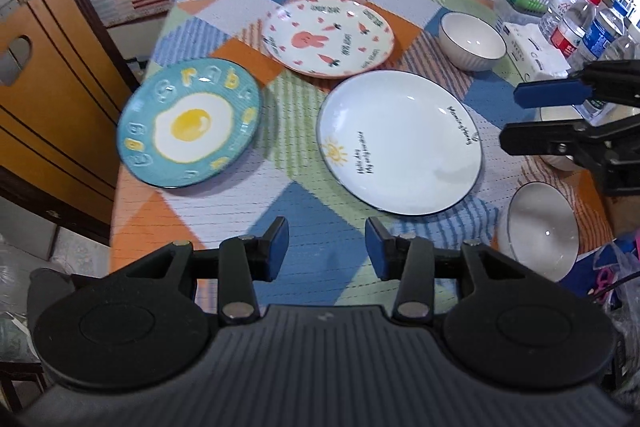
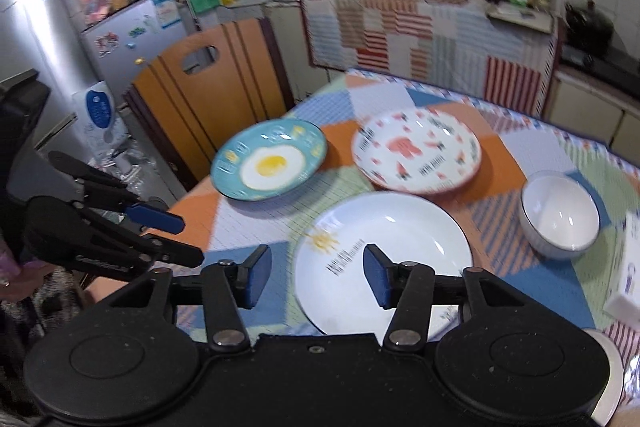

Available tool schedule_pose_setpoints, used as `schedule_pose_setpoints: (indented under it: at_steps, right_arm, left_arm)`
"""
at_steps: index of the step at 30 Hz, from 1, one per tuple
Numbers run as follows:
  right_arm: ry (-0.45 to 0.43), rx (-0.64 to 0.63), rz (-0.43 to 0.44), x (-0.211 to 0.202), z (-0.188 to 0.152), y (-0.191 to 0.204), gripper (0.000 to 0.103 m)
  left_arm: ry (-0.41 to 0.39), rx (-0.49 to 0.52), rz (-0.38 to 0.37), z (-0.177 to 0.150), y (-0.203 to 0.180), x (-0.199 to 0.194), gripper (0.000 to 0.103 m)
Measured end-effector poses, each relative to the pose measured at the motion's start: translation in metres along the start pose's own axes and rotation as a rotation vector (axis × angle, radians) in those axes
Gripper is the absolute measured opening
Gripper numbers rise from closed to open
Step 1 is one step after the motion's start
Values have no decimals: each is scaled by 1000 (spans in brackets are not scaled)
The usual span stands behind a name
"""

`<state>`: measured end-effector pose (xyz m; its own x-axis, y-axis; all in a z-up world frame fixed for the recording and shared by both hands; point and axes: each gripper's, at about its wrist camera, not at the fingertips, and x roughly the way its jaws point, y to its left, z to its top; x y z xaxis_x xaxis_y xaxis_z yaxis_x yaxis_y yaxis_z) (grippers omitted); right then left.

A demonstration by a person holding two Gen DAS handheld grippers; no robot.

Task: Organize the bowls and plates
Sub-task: 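Lower the white plate onto the table and open both grippers, then move both grippers to the blue egg plate and grasp its rim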

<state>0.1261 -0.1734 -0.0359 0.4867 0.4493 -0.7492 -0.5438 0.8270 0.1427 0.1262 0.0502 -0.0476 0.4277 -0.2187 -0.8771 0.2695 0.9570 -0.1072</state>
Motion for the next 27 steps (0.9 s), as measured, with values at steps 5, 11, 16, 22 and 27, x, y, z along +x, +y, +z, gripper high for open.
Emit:
schedule_pose_setpoints:
  at_steps: [5,11,16,22,27]
  right_arm:
    - [-38,-73,0,-6,15,30,68]
    - [-130,-137,0,1,28,57,87]
    - [-256,-178,-29,20,36,71,91]
    - [-295,-116,20,67,47,62,97]
    - [-227,60,62,105,55,52,97]
  left_arm:
    - [-43,-22,23,-1,28,-20,58]
    - [-102,-79,104,-1,75,-28,84]
    - [-137,-99,161,0,108,-10,88]
    - [-196,-70,130,8,135,21,90]
    - [-170,-95,116,23,154,51,90]
